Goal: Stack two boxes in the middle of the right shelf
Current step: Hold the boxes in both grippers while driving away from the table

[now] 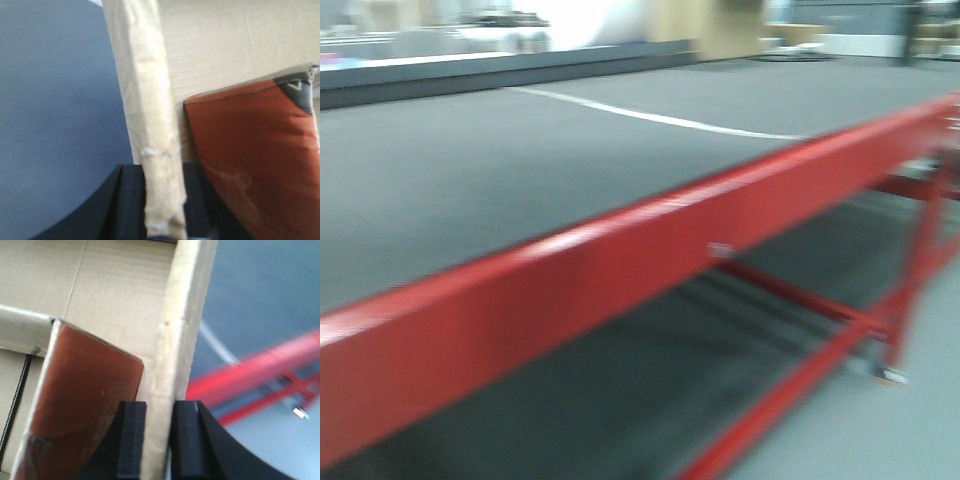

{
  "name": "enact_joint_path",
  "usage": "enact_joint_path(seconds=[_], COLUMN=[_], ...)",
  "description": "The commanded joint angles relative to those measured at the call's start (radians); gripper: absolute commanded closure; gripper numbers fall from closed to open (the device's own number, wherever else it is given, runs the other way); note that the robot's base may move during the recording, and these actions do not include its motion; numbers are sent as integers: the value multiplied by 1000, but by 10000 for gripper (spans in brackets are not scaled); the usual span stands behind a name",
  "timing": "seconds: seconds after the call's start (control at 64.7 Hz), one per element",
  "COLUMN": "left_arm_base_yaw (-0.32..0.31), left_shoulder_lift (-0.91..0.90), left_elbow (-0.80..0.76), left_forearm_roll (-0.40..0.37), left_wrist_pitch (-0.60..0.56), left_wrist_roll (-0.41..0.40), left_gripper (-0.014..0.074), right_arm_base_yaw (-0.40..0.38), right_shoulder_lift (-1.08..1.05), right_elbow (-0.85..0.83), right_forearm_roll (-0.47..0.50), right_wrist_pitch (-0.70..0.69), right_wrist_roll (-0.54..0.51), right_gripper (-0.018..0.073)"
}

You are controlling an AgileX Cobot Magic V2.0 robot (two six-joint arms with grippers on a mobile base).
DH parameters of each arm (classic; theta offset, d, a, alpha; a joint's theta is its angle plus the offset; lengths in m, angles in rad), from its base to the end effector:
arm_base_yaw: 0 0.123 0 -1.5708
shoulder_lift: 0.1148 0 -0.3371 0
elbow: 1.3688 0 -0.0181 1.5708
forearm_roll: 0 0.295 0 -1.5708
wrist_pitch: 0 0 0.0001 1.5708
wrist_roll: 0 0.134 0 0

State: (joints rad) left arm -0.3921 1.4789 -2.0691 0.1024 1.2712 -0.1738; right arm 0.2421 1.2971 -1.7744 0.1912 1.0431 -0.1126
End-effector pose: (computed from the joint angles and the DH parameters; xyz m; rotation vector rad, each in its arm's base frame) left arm 0.3163 -0.1166 0.5845 0.2126 2.1565 -0.2029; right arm 0.2898 0.0942 0.5689 -0.3656 2.0157 0.3099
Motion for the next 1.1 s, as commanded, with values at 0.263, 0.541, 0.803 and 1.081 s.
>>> enact_joint_path(seconds=[0.263, 0.541, 0.803, 1.081], left_arm_base_yaw=[-5, -5, -5, -5], left_shoulder_lift=[-14, -14, -14, -14], left_elbow=[-10, -10, -10, -10], left_forearm_roll=[-8, -8, -8, -8], left_wrist_pitch=[-50, -50, -50, -50], left_wrist_roll=[9, 9, 9, 9], left_gripper=[708, 708, 708, 708], right_arm_base_yaw=[-8, -8, -8, -8], right_shoulder_lift=[-2, -2, -2, -2], right_elbow=[-11, -11, -11, -11], right_forearm_roll=[-22, -22, -22, -22], right_wrist_pitch=[-44, -44, -44, -44], right_wrist_roll=[-8, -8, -8, -8], right_gripper=[713, 713, 713, 713])
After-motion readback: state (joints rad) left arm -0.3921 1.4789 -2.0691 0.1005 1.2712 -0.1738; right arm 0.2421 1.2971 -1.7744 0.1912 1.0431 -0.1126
